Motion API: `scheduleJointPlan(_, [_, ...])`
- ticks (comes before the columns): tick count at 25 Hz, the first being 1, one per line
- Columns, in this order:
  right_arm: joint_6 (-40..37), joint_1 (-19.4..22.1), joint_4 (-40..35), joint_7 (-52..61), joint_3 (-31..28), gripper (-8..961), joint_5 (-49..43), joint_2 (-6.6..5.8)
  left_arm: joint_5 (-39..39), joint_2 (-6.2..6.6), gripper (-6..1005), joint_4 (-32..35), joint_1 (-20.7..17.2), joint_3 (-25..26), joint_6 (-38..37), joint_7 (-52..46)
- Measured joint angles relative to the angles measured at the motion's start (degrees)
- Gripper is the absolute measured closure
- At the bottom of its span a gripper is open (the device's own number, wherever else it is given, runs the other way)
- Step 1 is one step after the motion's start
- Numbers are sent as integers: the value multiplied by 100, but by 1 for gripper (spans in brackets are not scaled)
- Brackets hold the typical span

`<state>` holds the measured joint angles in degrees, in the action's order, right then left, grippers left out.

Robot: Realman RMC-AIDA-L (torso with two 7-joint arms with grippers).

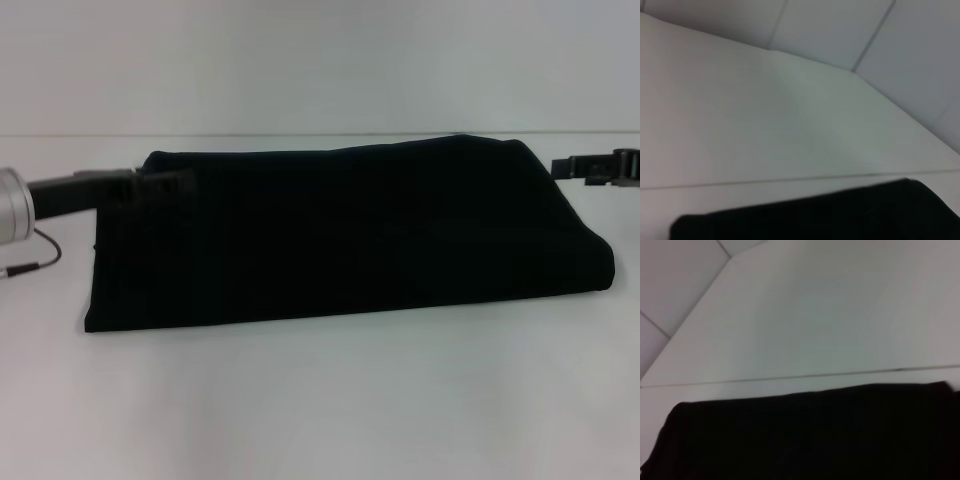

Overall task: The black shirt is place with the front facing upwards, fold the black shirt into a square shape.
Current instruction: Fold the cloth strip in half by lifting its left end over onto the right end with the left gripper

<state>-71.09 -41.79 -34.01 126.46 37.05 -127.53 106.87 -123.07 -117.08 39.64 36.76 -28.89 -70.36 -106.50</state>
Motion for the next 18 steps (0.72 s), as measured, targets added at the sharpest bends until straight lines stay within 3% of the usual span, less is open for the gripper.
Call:
scheduleJointPlan(4, [17, -78, 45, -202, 2, 221, -6, 166, 32, -12, 247, -4, -148, -22, -538, 462])
scheduleJointPlan(8, [225, -284, 178, -716, 26, 286, -14, 434, 41, -31, 248, -99, -228, -20, -965, 1039])
scheduleJointPlan(15, [905, -618, 389, -1630, 401, 429, -27, 887, 8, -141, 248, -371, -176, -65, -726, 1502])
scheduleJointPlan(18, [942, -662, 409, -1668, 503, 649, -45, 947, -1, -156, 248, -428, -152, -102, -542, 1502])
